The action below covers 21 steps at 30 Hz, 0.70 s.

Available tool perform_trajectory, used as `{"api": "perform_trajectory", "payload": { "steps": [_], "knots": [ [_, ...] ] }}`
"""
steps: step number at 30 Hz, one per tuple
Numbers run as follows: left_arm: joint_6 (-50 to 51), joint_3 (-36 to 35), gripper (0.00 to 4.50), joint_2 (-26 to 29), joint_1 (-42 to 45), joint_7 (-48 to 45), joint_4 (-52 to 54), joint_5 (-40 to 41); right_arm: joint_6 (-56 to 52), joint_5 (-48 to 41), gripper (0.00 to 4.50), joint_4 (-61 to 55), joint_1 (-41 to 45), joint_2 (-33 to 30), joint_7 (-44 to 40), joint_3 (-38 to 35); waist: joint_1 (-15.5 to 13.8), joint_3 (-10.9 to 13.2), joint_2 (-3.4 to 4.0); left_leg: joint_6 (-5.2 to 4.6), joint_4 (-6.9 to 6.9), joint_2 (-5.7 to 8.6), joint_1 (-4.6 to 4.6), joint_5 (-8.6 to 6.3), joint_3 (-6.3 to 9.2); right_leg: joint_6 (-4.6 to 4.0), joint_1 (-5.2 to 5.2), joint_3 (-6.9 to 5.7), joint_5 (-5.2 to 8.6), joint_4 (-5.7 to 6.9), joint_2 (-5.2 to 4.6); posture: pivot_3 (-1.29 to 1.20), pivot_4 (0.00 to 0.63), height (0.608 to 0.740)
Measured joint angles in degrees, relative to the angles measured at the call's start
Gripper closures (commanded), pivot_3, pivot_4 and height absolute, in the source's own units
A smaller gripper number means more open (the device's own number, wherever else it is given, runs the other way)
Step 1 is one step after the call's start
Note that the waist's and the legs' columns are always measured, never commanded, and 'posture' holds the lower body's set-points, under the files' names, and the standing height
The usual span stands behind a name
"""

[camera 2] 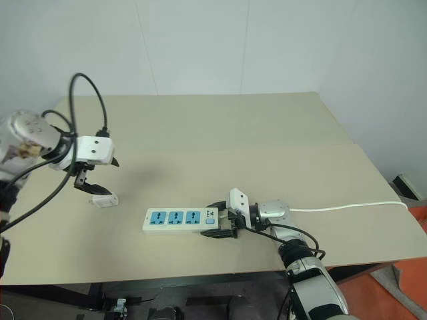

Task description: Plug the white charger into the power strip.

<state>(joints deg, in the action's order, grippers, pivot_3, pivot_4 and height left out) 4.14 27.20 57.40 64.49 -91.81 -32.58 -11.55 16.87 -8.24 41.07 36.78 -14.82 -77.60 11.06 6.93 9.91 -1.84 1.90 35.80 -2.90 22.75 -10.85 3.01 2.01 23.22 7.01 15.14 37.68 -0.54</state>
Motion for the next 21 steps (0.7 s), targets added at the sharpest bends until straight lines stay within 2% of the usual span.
{"api": "perform_trajectory", "payload": {
  "steps": [3,8,21],
  "knots": [
    [-0.38,6.46,0.0,-1.8,5.51,-0.41,-4.52,-4.05,-0.01,0.13,1.09,-0.03,0.07,0.15,0.11,0.03,0.14,0.0,0.01,0.0,0.01,0.01,-0.03,0.0,-0.02,0.01,0.0,0.05,0.01,0.05,0.0,0.0,0.15,0.74],
    [-1.36,12.12,0.0,-5.56,6.39,-0.51,-11.77,-10.16,-0.23,0.12,1.09,-0.12,0.01,-0.08,0.15,-0.07,-0.09,0.01,0.0,-0.01,0.08,0.01,-0.01,0.0,0.03,0.02,0.02,0.01,0.02,0.2,0.0,0.0,0.15,0.74],
    [-2.95,12.22,0.0,-10.96,6.38,1.21,-21.24,-17.7,-2.26,0.05,1.09,-1.13,-0.03,-0.11,0.35,-0.11,-0.08,0.01,0.0,-0.01,0.09,0.02,0.01,0.0,0.04,0.04,0.04,0.02,0.02,0.25,0.0,0.0,0.15,0.74]
  ]
}}
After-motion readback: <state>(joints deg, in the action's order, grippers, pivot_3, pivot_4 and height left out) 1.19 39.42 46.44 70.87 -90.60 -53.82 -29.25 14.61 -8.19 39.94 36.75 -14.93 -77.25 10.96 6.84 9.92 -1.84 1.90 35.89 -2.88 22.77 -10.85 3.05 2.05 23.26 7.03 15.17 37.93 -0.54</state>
